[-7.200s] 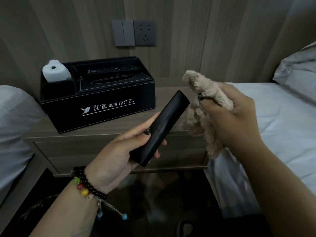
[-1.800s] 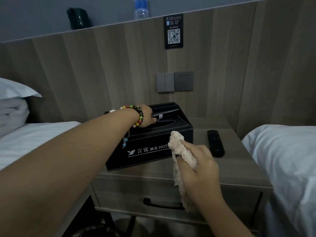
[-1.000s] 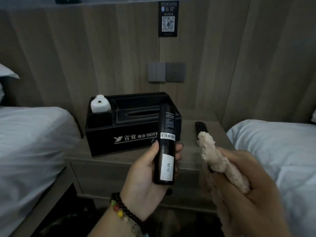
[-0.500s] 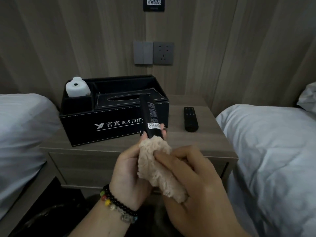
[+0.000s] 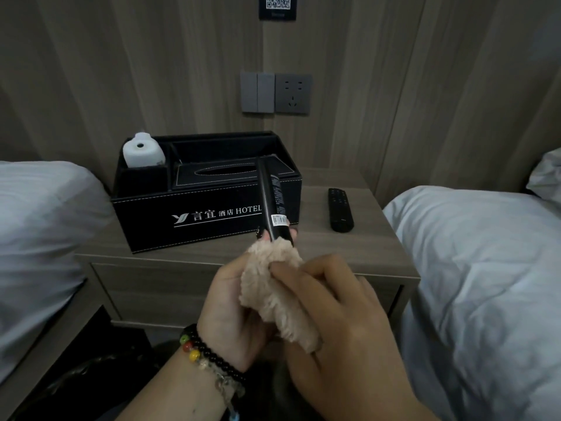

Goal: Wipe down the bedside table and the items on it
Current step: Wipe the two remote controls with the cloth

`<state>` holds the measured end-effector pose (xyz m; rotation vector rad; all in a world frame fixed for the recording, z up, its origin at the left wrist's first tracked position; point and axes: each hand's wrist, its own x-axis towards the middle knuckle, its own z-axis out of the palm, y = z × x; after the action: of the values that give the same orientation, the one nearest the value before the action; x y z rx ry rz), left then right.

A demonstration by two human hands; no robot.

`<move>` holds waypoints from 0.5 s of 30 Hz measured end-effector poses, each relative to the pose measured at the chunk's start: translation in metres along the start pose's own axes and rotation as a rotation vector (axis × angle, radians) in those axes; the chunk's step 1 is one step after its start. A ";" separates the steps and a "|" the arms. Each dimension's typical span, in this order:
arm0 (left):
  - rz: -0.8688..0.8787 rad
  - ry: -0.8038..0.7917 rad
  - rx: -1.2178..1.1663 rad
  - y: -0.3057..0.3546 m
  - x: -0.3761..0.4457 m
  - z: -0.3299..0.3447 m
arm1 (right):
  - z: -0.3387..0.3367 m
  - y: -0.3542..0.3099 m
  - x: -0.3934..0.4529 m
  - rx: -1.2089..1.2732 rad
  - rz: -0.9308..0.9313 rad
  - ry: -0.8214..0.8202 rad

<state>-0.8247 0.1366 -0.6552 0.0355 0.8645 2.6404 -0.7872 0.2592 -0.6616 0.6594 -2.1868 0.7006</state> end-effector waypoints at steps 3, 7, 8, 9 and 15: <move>0.028 -0.008 0.087 0.003 -0.003 0.002 | -0.001 0.005 0.006 0.129 0.050 0.072; 0.032 -0.018 0.048 0.005 -0.004 -0.003 | 0.002 -0.002 -0.002 0.163 0.068 0.083; 0.023 -0.032 0.012 0.006 -0.003 -0.005 | 0.004 -0.006 -0.005 0.138 0.056 0.059; 0.000 -0.048 -0.007 0.008 -0.001 -0.009 | 0.007 -0.009 -0.009 0.095 0.041 0.031; 0.001 -0.054 -0.169 0.018 0.006 -0.023 | 0.013 -0.007 -0.009 0.054 0.016 -0.024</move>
<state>-0.8394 0.1117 -0.6642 0.0640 0.6221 2.6907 -0.7837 0.2484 -0.6741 0.6814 -2.2038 0.7659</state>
